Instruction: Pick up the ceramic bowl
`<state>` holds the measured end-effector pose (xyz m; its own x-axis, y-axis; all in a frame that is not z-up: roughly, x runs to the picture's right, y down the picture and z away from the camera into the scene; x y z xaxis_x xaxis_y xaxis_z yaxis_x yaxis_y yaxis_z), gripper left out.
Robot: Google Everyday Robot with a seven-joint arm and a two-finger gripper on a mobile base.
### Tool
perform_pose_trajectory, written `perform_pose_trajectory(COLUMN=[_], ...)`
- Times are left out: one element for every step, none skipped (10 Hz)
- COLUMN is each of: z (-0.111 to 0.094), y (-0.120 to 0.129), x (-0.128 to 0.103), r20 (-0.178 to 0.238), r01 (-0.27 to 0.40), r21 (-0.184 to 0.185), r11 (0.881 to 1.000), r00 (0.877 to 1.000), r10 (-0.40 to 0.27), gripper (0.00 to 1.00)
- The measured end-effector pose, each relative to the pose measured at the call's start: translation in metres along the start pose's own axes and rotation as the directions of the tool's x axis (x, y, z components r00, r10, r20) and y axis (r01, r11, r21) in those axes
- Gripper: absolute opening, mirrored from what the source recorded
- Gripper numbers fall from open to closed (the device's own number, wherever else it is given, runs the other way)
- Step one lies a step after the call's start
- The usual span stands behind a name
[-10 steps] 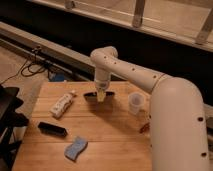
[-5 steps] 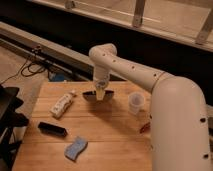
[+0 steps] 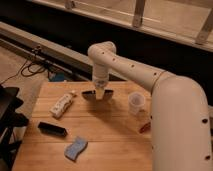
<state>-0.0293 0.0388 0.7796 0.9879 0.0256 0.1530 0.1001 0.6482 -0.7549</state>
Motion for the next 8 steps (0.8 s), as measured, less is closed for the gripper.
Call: perform_pose_trajectory(z=[-0.002,-0.004,-0.006,-0.008,-0.010,-0.011,-0.013,-0.014], y=[0.000,0.001,0.001,0.001,0.002,0.002,0.002,0.002], x=[-0.001,-0.002,-0.002,-0.003,-0.004,-0.005,-0.005,-0.006], r20=[-0.001,-0.001,-0.003,-0.003,-0.003,-0.005,-0.006,-0.007], r01=[0.002,0.003,0.004,0.006,0.008,0.008,0.009,0.010], r21=[0.001,0.003,0.005,0.005,0.007,0.008,0.009,0.010], r11=[1.000,1.000,1.000,1.000,1.000,1.000,1.000,1.000], r00=[1.000,1.000,1.000,1.000,1.000,1.000,1.000,1.000], r10=[-0.002,-0.003,-0.004,-0.006,-0.008,-0.008,-0.009,-0.010], gripper=[0.02,0.02,0.02,0.02,0.02,0.02,0.02,0.02])
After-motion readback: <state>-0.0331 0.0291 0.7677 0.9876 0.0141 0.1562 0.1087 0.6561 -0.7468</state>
